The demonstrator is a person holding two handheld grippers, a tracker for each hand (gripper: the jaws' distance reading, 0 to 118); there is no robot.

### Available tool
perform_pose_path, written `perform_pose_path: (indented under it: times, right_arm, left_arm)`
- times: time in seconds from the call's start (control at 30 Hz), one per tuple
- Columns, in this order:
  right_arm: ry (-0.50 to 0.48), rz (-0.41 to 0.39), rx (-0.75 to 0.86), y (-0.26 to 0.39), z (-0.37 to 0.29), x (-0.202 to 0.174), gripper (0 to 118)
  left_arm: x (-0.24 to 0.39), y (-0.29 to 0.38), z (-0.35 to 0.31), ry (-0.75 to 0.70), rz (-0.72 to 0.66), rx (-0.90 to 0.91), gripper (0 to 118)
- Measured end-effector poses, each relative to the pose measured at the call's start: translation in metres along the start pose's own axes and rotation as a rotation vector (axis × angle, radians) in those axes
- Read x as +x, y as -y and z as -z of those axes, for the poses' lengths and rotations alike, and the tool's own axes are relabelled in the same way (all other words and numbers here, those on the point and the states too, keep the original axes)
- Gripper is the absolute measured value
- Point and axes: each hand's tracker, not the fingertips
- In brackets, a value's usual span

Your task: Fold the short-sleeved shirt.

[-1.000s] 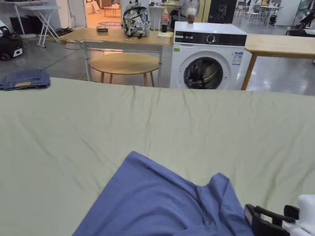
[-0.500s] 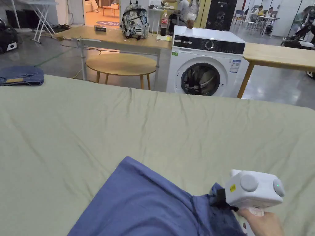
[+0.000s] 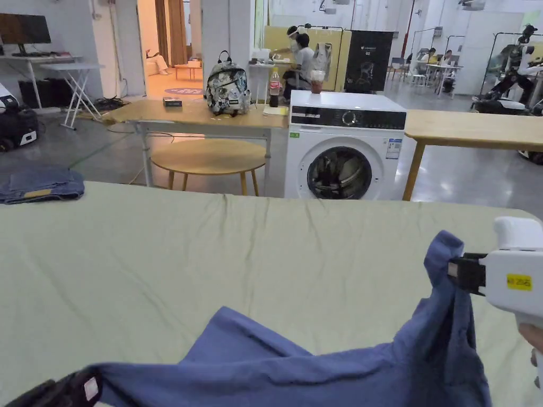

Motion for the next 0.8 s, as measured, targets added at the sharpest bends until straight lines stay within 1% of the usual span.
perform_pose_path:
  times: [0.1,0.17,0.2,0.27,0.3,0.33,0.37,0.43,0.5,0.53,0.6,0.67,0.7,0.73,0.8]
  right_arm:
    - [0.025,-0.003,0.116,-0.050,-0.035,0.001,1]
    - [0.070,-0.036,0.173,-0.084,-0.047,0.001,1]
    - [0.090,-0.046,0.211,-0.102,-0.051,0.002,1]
    - [0.105,-0.047,0.257,-0.136,-0.057,0.002,1]
    - [0.111,-0.051,0.273,-0.152,-0.057,0.001,1]
    - [0.124,-0.066,0.288,-0.166,-0.057,0.001,1]
    - [0.156,-0.079,0.318,-0.183,-0.055,-0.001,1]
    - [0.177,-0.101,0.352,-0.215,-0.050,-0.006,1]
    - [0.173,-0.111,0.366,-0.243,-0.042,-0.013,1]
    - [0.200,-0.113,0.403,-0.256,-0.038,-0.018,1]
    - [0.216,-0.124,0.433,-0.282,-0.029,-0.026,1]
    - [0.222,-0.113,0.459,-0.309,-0.022,-0.034,1]
    - [0.220,-0.106,0.465,-0.323,-0.018,-0.038,1]
    - [0.221,-0.090,0.480,-0.339,-0.004,-0.031,1]
    - [0.225,-0.092,0.493,-0.362,0.008,-0.034,1]
  left_arm:
    - [0.016,-0.062,0.027,0.077,0.034,0.076,3]
    - [0.024,-0.103,0.049,0.070,0.065,0.112,3]
    - [0.028,-0.126,0.061,0.083,0.088,0.159,3]
    - [0.037,-0.166,0.085,0.083,0.086,0.145,3]
    - [0.042,-0.188,0.097,0.056,0.111,0.150,3]
    - [0.047,-0.204,0.107,0.032,0.144,0.156,3]
    - [0.035,-0.226,0.127,0.009,0.178,0.171,3]
    - [0.038,-0.258,0.146,-0.001,0.187,0.188,3]
    - [0.050,-0.285,0.154,-0.028,0.196,0.221,3]
    - [0.054,-0.298,0.160,-0.031,0.203,0.230,2]
    - [0.061,-0.323,0.171,-0.053,0.216,0.255,2]
    - [0.064,-0.347,0.184,-0.079,0.241,0.260,2]
    - [0.067,-0.358,0.189,-0.121,0.274,0.266,2]
    - [0.068,-0.366,0.191,-0.127,0.279,0.271,2]
    - [0.069,-0.381,0.196,-0.115,0.262,0.282,2]
